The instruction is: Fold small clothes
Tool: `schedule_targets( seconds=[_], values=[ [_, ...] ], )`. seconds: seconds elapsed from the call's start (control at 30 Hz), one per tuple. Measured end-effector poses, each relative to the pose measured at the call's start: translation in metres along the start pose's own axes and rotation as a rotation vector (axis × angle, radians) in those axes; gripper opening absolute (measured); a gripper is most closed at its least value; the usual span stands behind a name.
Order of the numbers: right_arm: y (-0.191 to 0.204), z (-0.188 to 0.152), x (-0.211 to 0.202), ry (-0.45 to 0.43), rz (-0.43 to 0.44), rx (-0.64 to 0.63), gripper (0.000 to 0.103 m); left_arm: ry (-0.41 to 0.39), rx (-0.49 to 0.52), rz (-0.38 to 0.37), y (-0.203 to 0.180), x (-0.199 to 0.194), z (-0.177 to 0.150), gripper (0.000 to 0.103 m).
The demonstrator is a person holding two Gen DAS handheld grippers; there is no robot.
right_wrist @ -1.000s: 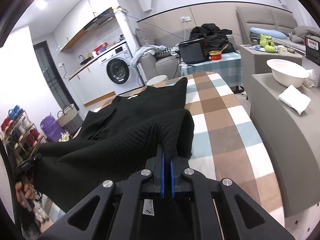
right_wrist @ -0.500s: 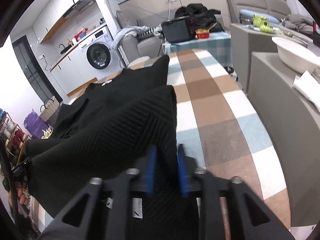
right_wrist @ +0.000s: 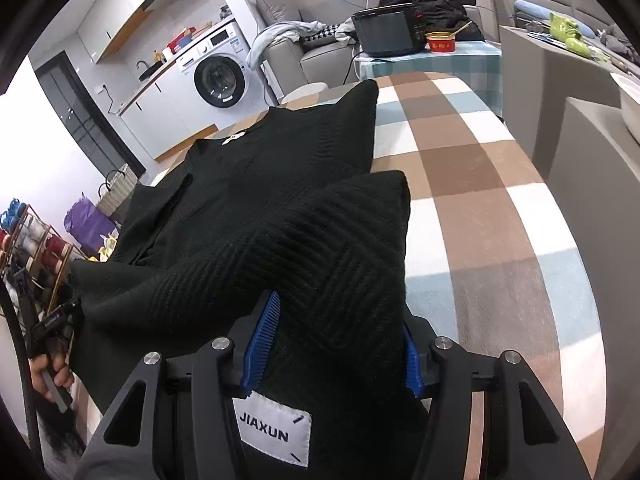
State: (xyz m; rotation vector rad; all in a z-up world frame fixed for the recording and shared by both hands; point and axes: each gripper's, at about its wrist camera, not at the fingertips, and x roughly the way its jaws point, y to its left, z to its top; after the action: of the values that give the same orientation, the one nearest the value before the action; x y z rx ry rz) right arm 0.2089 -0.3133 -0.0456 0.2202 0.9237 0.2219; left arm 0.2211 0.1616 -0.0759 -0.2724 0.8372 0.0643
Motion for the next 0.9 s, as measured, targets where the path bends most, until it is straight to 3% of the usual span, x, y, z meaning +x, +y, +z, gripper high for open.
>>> schedule_targets(
  seconds=[0.2, 0.43, 0.5, 0.63, 0.9],
  values=[
    [0.001, 0.005, 0.008, 0.033, -0.012, -0.013, 0.055, 0.014, -0.001, -0.011, -0.001, 0.014, 0.006, 0.054],
    [0.002, 0.005, 0.013, 0.042, -0.015, -0.027, 0.055, 0.014, 0.036, -0.032, -0.006, 0.020, 0.003, 0.034],
    [0.005, 0.004, 0.014, 0.038, -0.023, -0.043, 0.048, 0.013, 0.056, -0.031, -0.010, 0.019, 0.003, 0.031],
    [0.012, 0.001, 0.013, 0.035, -0.043, -0.099, 0.039, 0.010, 0.073, -0.025, -0.014, 0.019, 0.001, 0.030],
    [0.013, 0.000, 0.016, 0.042, -0.049, -0.112, 0.037, 0.008, 0.086, -0.016, -0.018, 0.019, -0.001, 0.030]
  ],
)
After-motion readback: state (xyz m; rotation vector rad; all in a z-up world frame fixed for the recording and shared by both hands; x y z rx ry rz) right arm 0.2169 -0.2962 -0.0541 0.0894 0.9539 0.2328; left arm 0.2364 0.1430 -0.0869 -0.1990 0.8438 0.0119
